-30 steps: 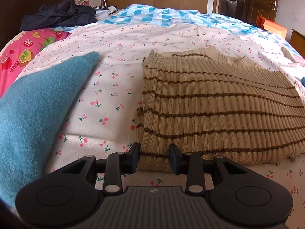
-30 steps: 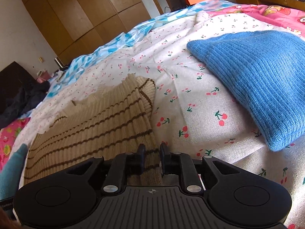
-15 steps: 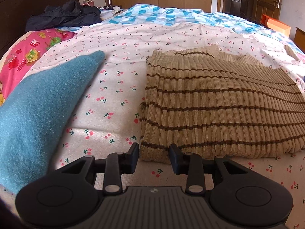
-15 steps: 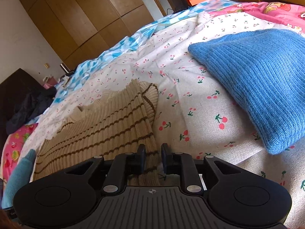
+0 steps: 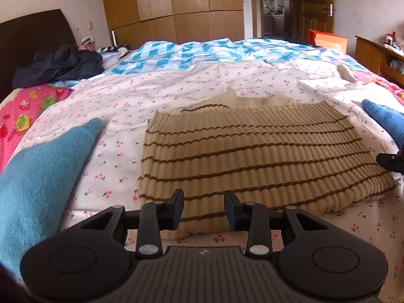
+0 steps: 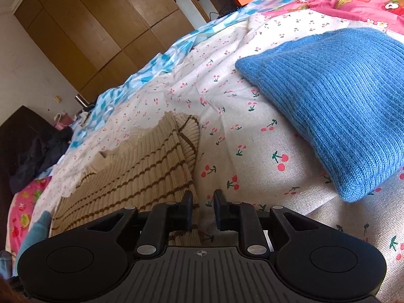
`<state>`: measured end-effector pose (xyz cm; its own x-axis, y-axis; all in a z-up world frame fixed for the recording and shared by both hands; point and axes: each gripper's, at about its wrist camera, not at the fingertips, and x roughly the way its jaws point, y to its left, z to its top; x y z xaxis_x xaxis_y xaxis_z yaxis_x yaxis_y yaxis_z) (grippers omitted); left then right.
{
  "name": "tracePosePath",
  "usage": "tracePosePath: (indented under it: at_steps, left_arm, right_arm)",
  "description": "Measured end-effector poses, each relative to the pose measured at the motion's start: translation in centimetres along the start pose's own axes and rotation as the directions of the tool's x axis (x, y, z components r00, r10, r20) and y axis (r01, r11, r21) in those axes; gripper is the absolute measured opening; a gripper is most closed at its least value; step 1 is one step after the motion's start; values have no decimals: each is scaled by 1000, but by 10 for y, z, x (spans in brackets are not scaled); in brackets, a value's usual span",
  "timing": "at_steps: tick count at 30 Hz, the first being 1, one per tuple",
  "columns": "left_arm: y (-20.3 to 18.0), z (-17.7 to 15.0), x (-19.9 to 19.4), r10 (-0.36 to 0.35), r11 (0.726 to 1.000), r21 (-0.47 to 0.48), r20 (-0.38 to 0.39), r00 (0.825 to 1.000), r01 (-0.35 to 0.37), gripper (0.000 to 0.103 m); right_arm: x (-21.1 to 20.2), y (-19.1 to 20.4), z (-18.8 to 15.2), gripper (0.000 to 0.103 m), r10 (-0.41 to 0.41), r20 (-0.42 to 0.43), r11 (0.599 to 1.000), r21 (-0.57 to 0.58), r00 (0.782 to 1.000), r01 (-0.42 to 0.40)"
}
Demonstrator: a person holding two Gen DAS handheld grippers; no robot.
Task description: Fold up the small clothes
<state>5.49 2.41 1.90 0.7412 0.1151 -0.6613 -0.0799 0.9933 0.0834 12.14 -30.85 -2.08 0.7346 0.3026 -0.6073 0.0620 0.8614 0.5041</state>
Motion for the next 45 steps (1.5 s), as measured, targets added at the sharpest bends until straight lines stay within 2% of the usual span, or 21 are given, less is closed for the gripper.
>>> tracePosePath:
  at_steps: [2, 8, 11, 15, 18, 23, 27, 29, 32, 37, 41, 45]
  left_arm:
    - [-6, 3, 2, 2, 1000, 20, 2, 1000, -2, 41]
    - [8, 2, 11, 29, 999, -19, -48, 998, -29, 41]
    - [8, 0, 10, 17, 999, -32, -59, 998, -19, 41]
    - [-8, -2, 5, -16, 1000, 26, -45, 999, 17, 41]
    - [-9, -2, 6, -35, 999, 5, -55, 998, 36, 41]
    - [18, -2, 5, 31, 995, -95, -44, 999, -35, 41]
    - [47, -7, 7, 113, 975, -188, -47, 992, -120, 45]
    - [57, -13, 14, 116, 964, -231, -73, 991, -130, 45]
    - [65, -22, 27, 68, 955, -281, -111, 991, -97, 45]
    - [73, -30, 42, 2, 933, -358, -114, 993, -43, 51]
    - [87, -30, 46, -63, 892, -451, -83, 995, 20, 54]
    - [96, -35, 44, -91, 872, -486, -61, 994, 50, 54]
  right_arm:
    - [1, -2, 0, 20, 0, -5, 1000, 9, 1000, 0]
    - [0, -4, 3, 20, 14, -6, 1000, 26, 1000, -14]
    - [0, -4, 2, 20, 16, -5, 999, 30, 1000, -16]
    - [2, -6, 3, 20, 19, -13, 999, 40, 1000, -18]
    - [1, -7, 3, 20, 23, -12, 999, 45, 1000, -22]
    - [-1, -2, 1, 21, 13, 3, 1000, 18, 1000, -13]
    - [-8, 9, -1, 21, -6, 38, 999, -47, 999, 7]
    - [-12, 21, -2, 22, -22, 50, 994, -105, 999, 27]
    - [-15, 47, -3, 30, -21, 52, 977, -209, 998, 31]
    - [-2, 107, -2, 30, 50, -63, 941, -333, 997, -69]
    - [31, 176, -2, 31, 109, -194, 897, -405, 975, -181]
    - [77, 258, -16, 36, 119, -331, 829, -485, 936, -277]
